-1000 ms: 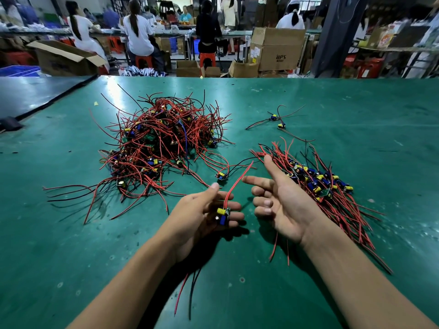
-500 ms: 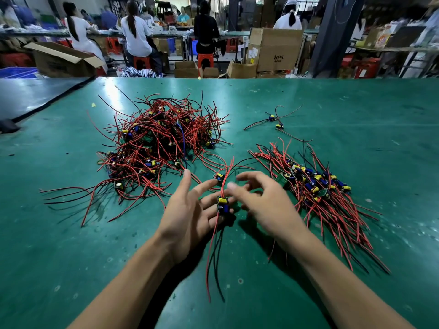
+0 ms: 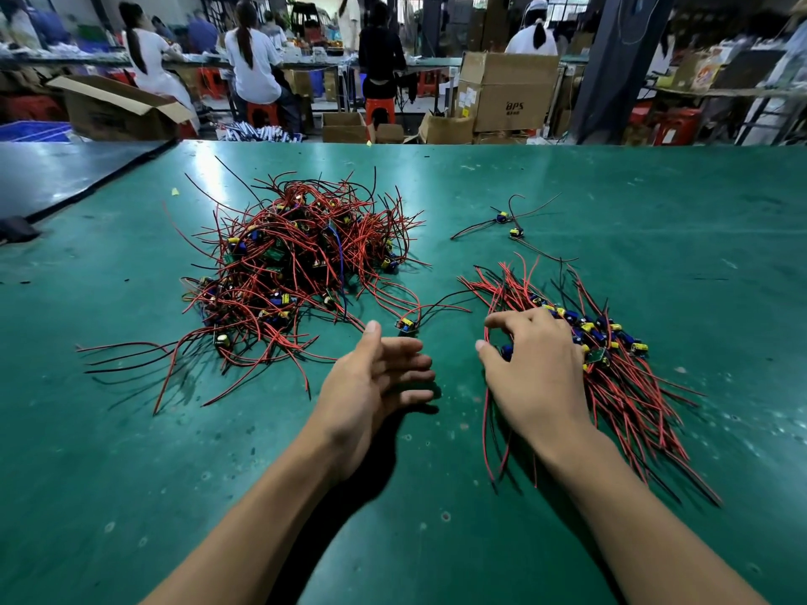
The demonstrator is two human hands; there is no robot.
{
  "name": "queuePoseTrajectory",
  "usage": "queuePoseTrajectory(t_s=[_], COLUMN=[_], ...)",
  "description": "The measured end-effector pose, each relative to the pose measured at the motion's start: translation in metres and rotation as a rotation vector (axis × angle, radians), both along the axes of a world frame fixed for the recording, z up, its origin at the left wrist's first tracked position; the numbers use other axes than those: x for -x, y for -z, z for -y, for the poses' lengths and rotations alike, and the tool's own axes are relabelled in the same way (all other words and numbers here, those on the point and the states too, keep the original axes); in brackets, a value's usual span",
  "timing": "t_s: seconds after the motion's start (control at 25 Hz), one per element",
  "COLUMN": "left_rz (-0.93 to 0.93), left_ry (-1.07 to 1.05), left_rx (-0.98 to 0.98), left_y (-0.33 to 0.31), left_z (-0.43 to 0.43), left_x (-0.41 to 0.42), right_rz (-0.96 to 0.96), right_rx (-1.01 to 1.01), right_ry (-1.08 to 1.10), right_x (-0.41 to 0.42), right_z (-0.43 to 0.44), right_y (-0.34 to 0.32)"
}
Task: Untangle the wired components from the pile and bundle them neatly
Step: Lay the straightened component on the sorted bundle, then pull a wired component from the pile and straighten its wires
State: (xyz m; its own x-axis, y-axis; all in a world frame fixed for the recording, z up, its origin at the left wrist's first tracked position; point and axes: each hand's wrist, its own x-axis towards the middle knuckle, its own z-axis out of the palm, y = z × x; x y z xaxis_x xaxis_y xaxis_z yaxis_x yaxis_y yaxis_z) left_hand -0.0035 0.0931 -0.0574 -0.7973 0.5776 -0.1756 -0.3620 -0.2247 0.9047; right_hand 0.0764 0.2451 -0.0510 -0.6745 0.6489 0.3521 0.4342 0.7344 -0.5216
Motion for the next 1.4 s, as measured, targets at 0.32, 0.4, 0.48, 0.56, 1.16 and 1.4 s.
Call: queuePoseTrajectory(t_s=[0.32, 0.4, 0.48, 0.56, 1.16, 1.4], left_rz=[0.008, 0.004, -0.005, -0.011, 0.083, 0.063], left_ry=[0.022, 0.029, 0.029, 0.023, 0.018, -0.02], left_rx=[0.043, 0.041, 0.049, 0.056, -0.049, -0.046], left_y=[-0.004, -0.003, -0.001, -0.001, 0.0, 0.001], left_z=[0.005, 0.005, 0.005, 0.005, 0.002, 0.004], left_x=[0.004, 0.006, 0.006, 0.006, 0.008, 0.007], right_rz=[0.065, 0.132, 0.244, 0.303, -0.309, -0.44], right_rx=[-0.031, 0.045, 0.019, -0.028, 0.248, 0.298], right_ry=[-0.266, -0.325, -0.342, -0.343, -0.515, -0.487], right_x=[0.024, 0.042, 0.061, 0.072, 0.005, -0.003], right_z=[0.025, 0.026, 0.024, 0.022, 0.041, 0.043], right_y=[0.002, 0.001, 0.0, 0.002, -0.001, 0.006])
